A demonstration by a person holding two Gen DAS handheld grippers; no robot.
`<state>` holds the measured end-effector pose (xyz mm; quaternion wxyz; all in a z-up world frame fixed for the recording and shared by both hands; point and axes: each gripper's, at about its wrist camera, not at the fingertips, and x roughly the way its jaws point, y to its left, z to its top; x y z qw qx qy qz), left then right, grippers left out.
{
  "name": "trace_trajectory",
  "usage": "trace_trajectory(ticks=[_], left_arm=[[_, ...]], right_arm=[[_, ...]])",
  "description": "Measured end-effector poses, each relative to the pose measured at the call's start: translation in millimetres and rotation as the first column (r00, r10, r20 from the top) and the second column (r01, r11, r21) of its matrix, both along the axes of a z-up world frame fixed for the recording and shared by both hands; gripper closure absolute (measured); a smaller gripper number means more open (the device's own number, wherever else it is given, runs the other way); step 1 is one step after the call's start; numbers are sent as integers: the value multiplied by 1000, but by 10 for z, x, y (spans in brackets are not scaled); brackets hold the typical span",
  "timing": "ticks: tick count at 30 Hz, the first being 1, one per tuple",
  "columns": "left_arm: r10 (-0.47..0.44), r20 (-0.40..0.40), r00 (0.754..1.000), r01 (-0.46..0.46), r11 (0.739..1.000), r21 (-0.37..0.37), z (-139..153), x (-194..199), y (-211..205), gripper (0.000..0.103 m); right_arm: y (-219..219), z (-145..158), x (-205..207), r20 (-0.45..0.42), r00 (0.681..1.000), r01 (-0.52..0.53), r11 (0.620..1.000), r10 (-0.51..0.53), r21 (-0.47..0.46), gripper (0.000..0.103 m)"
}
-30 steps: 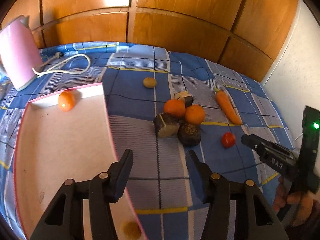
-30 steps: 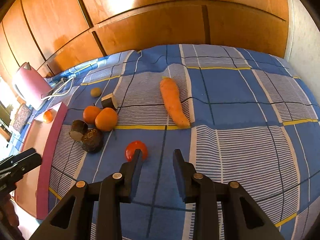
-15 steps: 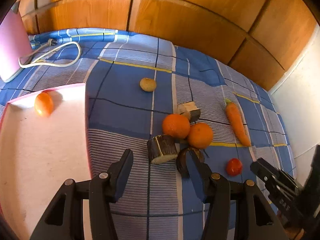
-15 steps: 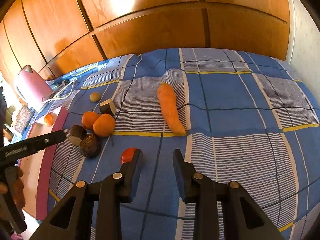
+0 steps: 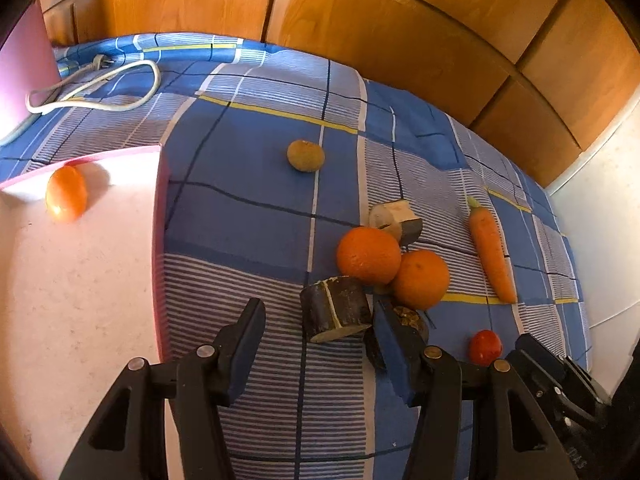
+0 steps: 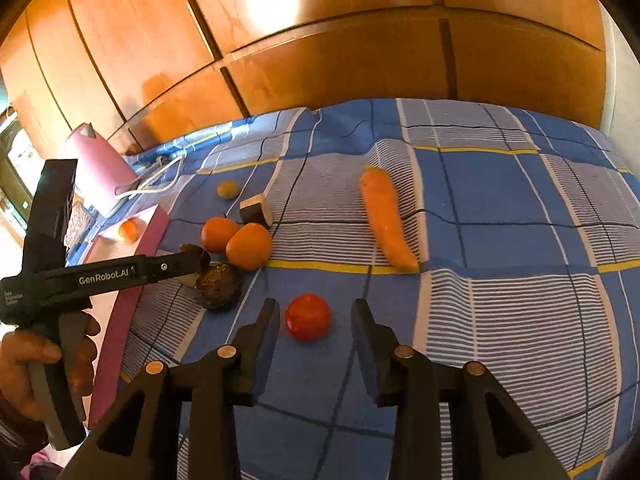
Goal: Organize fruits
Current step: 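Reach the left tool to the dark cut root slice and grasp it, then place the root slice in the tray with the left tool while the right tool grasps the red tomato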
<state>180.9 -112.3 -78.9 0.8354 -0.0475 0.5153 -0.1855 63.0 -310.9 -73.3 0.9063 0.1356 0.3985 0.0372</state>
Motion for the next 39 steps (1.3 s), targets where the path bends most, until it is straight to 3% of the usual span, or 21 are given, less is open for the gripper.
trace_trajectory(ticks=[14, 17, 20, 23, 27, 31, 39], left_arm=[[-12, 23, 1000, 11, 1000, 13, -17, 8, -45, 47], [-46, 31, 998, 46, 999, 13, -20, -23, -114, 65], [-85, 66, 994, 81, 995, 56, -6, -83, -210, 65], [-85, 67, 994, 83, 996, 42, -4, -109, -177, 66], [-78, 92, 993, 75, 996, 39, 94, -221, -98, 67], [-77, 134, 988, 72, 996, 42, 232, -399, 1, 68], [-9, 220, 975, -6, 998, 67, 467, -707, 348, 68]], right_arm=[[73, -48, 97, -23, 1000, -5, 999, 4, -49, 65], [91, -87, 121, -37, 999, -5, 998, 3, -59, 65], [118, -128, 155, -51, 999, -2, 997, -1, -73, 65], [162, -158, 171, -54, 999, -9, 995, 4, -95, 75], [219, -181, 160, -50, 999, -17, 991, 10, -134, 75], [165, -232, 168, -66, 998, -10, 996, 4, -84, 75], [178, -245, 148, -56, 998, 6, 996, -11, -85, 75]])
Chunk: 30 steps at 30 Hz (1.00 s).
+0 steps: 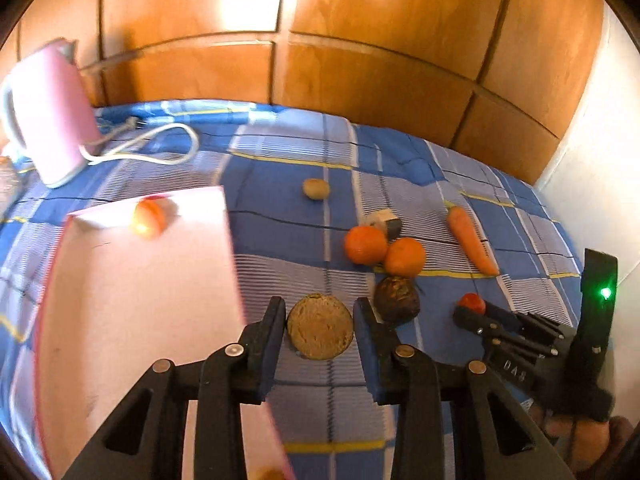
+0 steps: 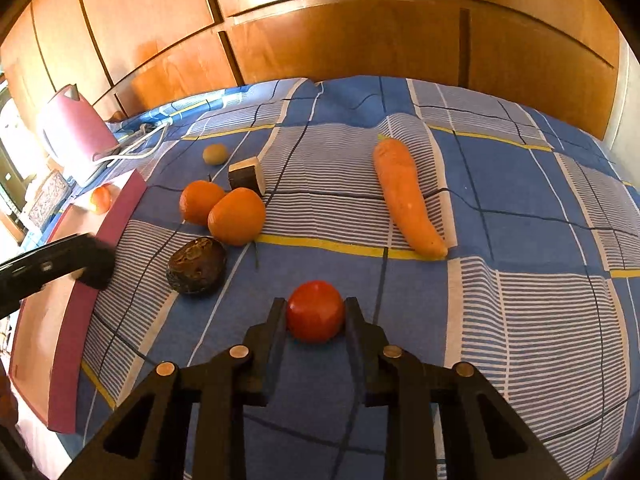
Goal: Organize fruits
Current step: 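Place the root slice in the tray with the left tool while the right tool grasps the red tomato, then carry the red tomato into the tray and open the right tool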
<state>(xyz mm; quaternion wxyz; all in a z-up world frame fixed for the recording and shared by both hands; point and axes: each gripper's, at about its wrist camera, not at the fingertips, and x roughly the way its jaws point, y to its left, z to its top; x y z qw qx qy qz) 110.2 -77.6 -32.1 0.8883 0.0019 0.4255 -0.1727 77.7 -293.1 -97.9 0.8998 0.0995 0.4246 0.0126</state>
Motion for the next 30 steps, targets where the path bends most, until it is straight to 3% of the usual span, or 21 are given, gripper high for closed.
trace_trajectory(ticks=[8, 12, 22, 30], left_arm=[[136, 78, 988, -141, 988, 57, 128, -186, 561, 68], [205, 76, 976, -210, 975, 72, 88, -231, 848, 68], [310, 36, 950, -312, 946, 84, -137, -357, 1281, 67], [340, 64, 938, -343, 938, 55, -76, -470, 1423, 63]], right_arm=[[120, 0, 11, -2, 1000, -8, 995, 8, -99, 75], [140, 1, 18, -6, 1000, -4, 993, 4, -119, 75], [215, 13, 21, -14, 1000, 18, 987, -21, -163, 75], [361, 32, -23, -15, 1000, 0, 986, -2, -167, 76]])
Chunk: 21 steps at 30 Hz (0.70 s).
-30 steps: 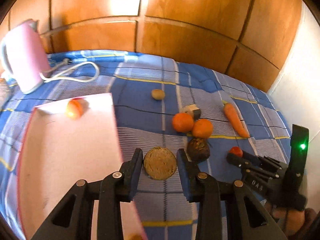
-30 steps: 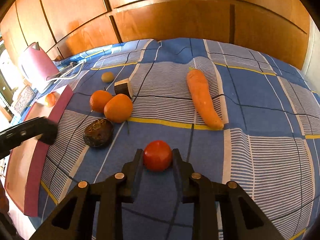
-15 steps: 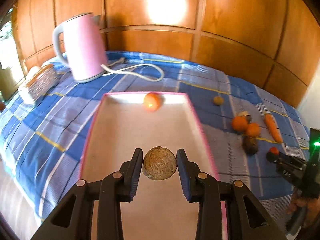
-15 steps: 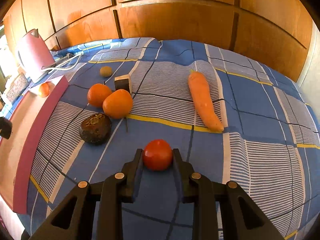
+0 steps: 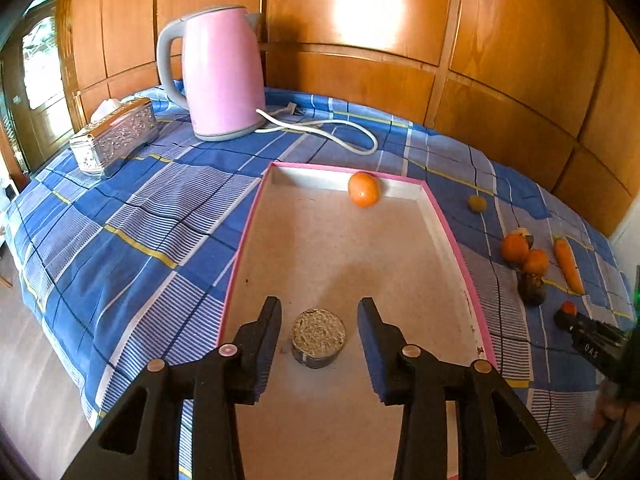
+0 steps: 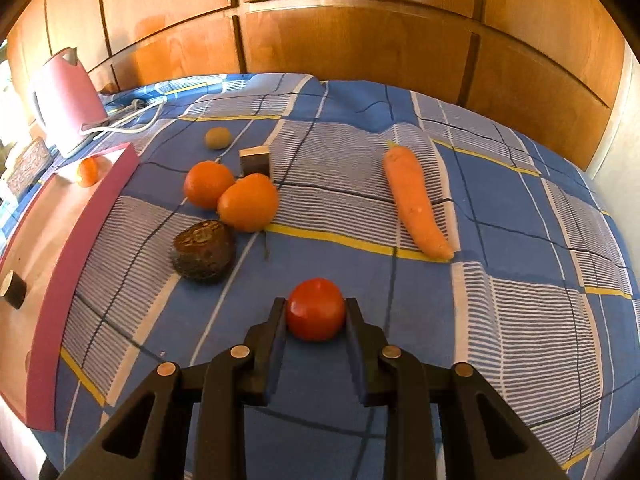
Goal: Organize fruits
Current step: 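Carry the red tomato into the tray and open the right tool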
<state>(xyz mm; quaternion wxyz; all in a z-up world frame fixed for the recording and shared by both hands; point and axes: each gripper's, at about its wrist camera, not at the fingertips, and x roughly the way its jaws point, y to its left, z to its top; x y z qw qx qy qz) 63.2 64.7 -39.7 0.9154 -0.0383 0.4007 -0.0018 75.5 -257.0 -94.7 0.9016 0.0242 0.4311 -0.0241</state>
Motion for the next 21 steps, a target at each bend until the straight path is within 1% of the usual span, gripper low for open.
trace_trajectory(ticks=[2, 5, 6, 10, 13, 15, 17, 21], left_arm=[[0, 9, 1000, 0, 1000, -1, 22, -34, 8, 62], [6, 21, 1000, -6, 1000, -7, 54, -77, 33, 56], [11, 25, 1000, -10, 1000, -7, 62, -88, 38, 55], [18, 35, 999, -18, 1000, -9, 100, -117, 68, 55], [18, 48, 999, -18, 1000, -7, 124, -147, 77, 54], [20, 55, 998, -20, 1000, -3, 140, -169, 82, 48], [24, 68, 997, -23, 1000, -6, 160, -199, 103, 45], [31, 82, 996, -31, 1000, 5, 196, -232, 140, 45]], right_arm=[[61, 22, -31, 4, 1000, -12, 1000, 12, 4, 76], [174, 90, -89, 23, 999, -42, 999, 42, 14, 76], [214, 115, -103, 30, 998, -55, 998, 55, 14, 76], [456, 280, -163, 65, 988, -146, 988, 144, 41, 76], [666, 397, -157, 79, 970, -236, 967, 229, 93, 76], [809, 462, -139, 87, 956, -289, 948, 279, 135, 76], [991, 509, -100, 88, 938, -347, 920, 336, 180, 76], [1321, 482, -36, 57, 910, -411, 876, 410, 253, 76]])
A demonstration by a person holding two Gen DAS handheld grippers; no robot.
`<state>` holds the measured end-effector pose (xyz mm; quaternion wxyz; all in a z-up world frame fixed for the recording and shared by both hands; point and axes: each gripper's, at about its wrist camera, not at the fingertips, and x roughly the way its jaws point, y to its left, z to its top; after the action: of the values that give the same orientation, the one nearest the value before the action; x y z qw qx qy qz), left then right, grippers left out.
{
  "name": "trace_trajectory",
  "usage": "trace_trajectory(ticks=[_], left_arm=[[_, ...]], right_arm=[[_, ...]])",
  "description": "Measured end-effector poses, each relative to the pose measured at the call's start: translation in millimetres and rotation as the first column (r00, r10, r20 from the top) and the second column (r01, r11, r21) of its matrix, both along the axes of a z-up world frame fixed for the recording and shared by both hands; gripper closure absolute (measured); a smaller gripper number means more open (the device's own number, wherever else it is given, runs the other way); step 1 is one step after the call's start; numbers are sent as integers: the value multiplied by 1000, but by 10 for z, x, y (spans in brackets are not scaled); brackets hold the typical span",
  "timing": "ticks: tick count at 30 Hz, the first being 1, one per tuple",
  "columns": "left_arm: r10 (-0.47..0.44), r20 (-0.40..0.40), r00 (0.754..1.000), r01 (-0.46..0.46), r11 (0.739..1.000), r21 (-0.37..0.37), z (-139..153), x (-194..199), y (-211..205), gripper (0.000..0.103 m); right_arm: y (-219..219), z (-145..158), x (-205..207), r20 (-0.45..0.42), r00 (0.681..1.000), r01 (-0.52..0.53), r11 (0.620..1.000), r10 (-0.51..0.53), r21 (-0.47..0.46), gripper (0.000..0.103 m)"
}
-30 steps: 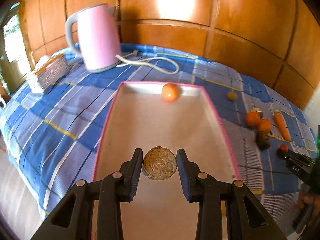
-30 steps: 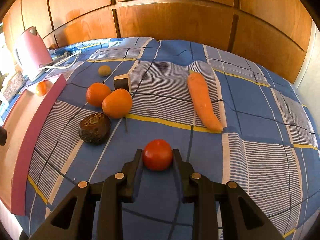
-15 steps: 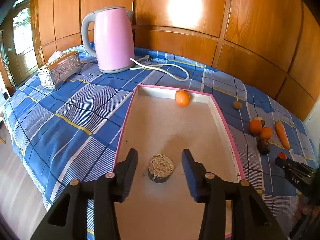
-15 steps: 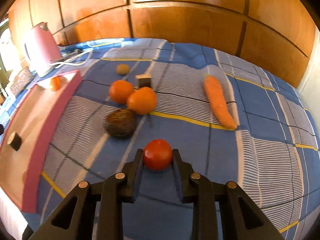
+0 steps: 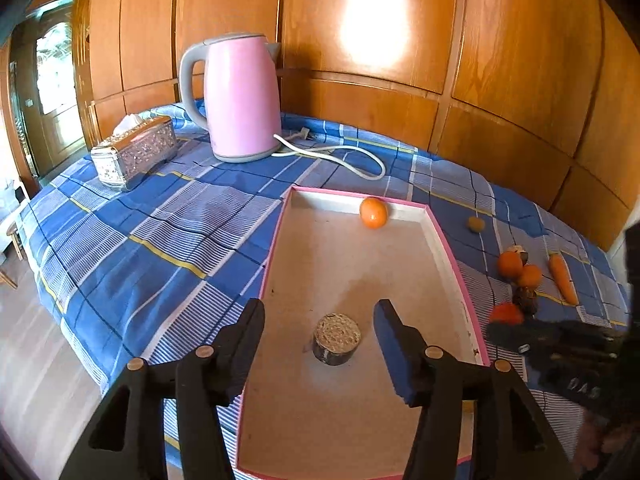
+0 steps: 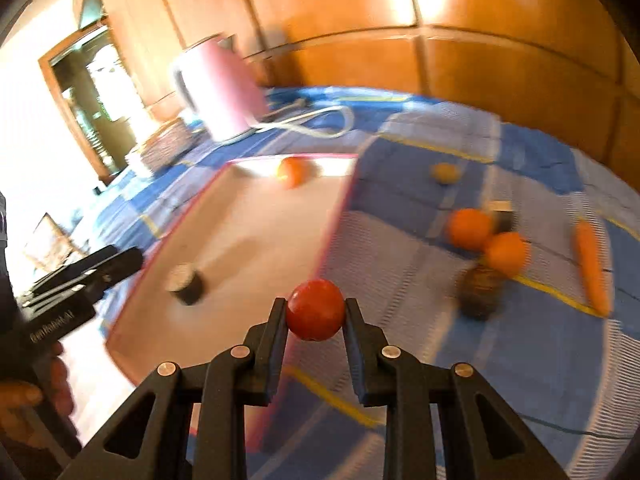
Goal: Organize fruits
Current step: 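Carry the red tomato into the tray and open the right tool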
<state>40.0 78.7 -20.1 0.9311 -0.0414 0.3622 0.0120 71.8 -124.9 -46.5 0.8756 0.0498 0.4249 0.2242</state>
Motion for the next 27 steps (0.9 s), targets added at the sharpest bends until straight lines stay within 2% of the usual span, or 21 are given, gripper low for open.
trace_trajectory(ticks=[3, 8, 12, 18, 27], left_arm=[[12, 13, 1000, -12, 1000, 2, 36, -26, 38, 45], [25, 24, 999, -25, 1000, 3, 69, -57, 91, 45], [23, 23, 999, -23, 1000, 3, 67, -64, 100, 45], [15, 23, 1000, -15, 1000, 4, 70, -82, 56, 45], [-12, 24, 1000, 12, 1000, 24, 86, -110, -78, 45]], right_arm=[[256, -46, 77, -45, 998, -49, 998, 51, 31, 76], [627, -112, 88, -28, 994, -107, 993, 106, -56, 74], [732, -124, 30, 3, 993, -120, 988, 120, -95, 73], [675, -137, -90, 38, 996, -79, 988, 85, -135, 72], [475, 47, -245, 143, 990, 30, 990, -10, -140, 70]])
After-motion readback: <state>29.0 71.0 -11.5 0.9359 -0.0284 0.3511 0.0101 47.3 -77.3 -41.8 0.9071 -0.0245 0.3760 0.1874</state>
